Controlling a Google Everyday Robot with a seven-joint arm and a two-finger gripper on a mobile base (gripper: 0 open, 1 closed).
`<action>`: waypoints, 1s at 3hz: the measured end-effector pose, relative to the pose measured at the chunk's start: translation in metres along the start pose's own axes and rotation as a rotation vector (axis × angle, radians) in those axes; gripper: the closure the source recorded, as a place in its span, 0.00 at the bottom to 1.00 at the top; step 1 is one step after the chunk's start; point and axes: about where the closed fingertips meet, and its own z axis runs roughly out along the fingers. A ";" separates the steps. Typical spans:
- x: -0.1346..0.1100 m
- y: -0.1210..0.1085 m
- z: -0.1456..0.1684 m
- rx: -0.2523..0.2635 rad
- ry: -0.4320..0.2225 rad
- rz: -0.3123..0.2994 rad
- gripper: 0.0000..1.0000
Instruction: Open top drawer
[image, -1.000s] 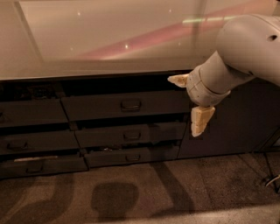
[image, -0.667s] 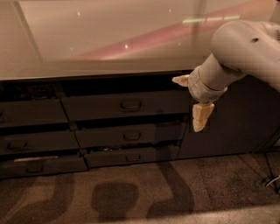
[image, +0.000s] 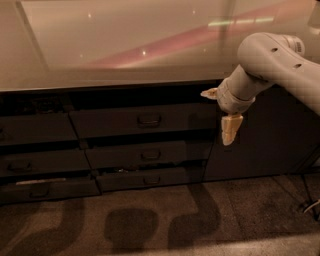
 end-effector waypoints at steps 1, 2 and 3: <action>0.014 -0.013 0.024 -0.029 -0.034 -0.014 0.00; 0.014 -0.014 0.025 -0.029 -0.035 -0.015 0.00; 0.017 -0.016 0.028 0.015 0.011 -0.046 0.00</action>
Offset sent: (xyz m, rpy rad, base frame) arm 0.0339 -0.0056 -0.0238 0.0317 0.0410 0.0455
